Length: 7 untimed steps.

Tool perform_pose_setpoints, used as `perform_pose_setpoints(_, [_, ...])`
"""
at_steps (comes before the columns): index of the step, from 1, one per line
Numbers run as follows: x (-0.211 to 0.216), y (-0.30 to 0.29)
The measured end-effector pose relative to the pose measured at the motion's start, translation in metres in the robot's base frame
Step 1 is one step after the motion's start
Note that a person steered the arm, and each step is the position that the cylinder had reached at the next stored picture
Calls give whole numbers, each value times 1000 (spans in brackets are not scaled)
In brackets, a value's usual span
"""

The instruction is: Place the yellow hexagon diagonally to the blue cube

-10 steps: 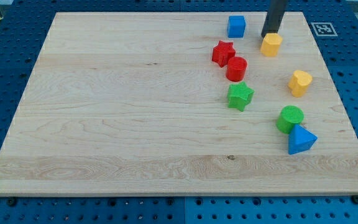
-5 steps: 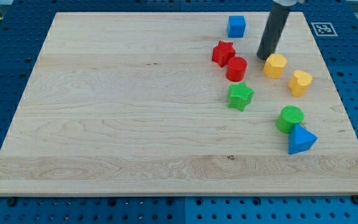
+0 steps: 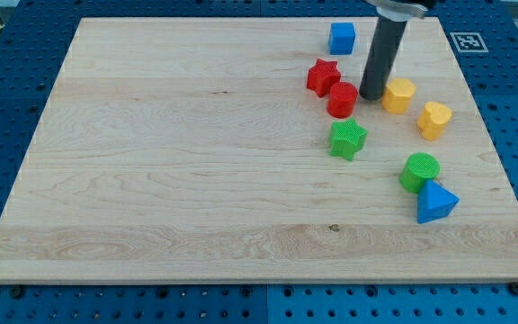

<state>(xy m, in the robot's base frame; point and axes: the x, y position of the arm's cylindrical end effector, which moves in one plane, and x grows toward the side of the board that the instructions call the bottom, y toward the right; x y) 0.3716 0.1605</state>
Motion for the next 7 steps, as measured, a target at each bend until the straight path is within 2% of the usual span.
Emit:
perform_pose_setpoints(2, [17, 10])
perform_pose_setpoints(5, [18, 10])
perform_pose_setpoints(7, [18, -42])
